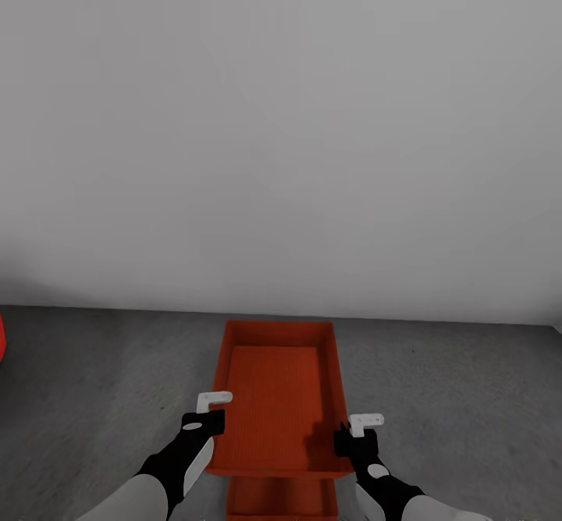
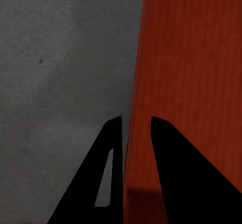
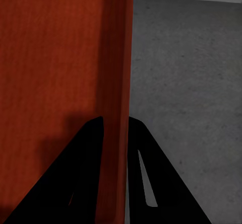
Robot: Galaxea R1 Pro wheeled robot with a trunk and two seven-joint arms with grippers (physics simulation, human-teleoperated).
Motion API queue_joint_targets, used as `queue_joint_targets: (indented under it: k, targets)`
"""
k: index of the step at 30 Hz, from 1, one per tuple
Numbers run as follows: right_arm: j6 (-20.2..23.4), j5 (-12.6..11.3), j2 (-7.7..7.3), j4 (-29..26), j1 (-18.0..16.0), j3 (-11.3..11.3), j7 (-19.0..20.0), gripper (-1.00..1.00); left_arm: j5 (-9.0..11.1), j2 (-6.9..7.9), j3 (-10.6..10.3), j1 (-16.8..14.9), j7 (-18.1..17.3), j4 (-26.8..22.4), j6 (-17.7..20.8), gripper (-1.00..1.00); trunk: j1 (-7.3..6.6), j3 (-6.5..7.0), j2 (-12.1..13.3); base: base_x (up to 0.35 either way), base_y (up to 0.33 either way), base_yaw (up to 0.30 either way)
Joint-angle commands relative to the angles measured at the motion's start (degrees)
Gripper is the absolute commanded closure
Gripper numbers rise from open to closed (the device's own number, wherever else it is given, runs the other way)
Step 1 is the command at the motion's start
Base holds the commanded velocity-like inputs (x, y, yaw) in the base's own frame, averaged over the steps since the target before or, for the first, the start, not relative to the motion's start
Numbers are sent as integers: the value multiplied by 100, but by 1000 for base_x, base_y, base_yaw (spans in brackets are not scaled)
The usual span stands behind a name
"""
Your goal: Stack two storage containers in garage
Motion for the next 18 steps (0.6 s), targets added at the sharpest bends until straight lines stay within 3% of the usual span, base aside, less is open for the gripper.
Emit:
queue_joint_targets:
  k: [1,18]
  targets:
    - [-42,-164,1,23,-4,-92,-55,100,-36,1,30,-4,71,-30,36,100,1,-15,-6,0,0,0]
    - [-42,-165,1,23,-4,-92,-55,100,-44,0,30,-4,71,-18,39,100,1,-168,-6,0,0,0]
